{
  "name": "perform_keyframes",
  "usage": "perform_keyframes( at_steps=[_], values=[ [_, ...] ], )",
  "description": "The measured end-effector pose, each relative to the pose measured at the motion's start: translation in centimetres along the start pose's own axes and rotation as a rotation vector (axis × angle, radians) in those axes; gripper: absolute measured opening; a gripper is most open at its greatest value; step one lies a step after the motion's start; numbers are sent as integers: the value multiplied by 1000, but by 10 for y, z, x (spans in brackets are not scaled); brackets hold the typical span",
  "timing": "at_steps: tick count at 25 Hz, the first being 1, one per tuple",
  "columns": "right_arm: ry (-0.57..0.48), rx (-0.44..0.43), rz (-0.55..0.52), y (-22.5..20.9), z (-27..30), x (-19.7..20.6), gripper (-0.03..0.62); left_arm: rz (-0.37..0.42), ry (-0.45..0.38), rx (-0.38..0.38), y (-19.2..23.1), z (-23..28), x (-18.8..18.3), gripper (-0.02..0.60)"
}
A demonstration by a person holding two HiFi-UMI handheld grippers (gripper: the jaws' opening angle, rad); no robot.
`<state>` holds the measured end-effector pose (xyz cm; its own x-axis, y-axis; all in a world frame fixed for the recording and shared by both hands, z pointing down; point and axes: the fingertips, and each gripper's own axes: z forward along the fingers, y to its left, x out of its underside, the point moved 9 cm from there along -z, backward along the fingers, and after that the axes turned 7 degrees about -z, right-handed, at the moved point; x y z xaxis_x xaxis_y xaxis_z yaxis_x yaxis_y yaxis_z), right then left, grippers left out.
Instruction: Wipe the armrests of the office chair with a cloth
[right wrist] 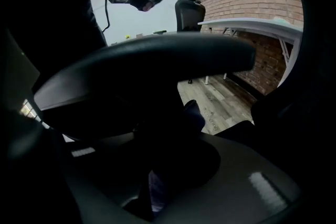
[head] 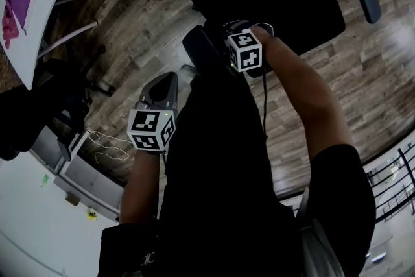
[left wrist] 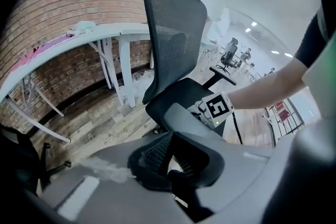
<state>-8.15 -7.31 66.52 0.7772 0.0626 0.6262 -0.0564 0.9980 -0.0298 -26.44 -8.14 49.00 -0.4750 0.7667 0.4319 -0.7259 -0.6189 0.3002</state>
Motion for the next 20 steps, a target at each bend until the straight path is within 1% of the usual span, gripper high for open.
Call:
perform_keyframes(
  at_steps=[4,8,11,13,16,20],
  values=[
    [14,-31,43,-13,22,13,66,-23,-26,-30,8,-7,2,6],
    [59,-68,58,-19,41,25,66,-74,-34,-61,13,-12,13,6],
    [79,-68,91,-20,46,31,66,-99,-34,-71,13,-12,20,6],
    [89,-53,97,-18,44,29,66,-99,-48,-65,9,-15,20,6],
    [54,-30,118,-14,29,23,64,-96,-69,-39,-1,-18,18,6],
    [-63,16,179,-8,-5,6,64,-106,-88,-12,-8,-19,13,6]
  ],
)
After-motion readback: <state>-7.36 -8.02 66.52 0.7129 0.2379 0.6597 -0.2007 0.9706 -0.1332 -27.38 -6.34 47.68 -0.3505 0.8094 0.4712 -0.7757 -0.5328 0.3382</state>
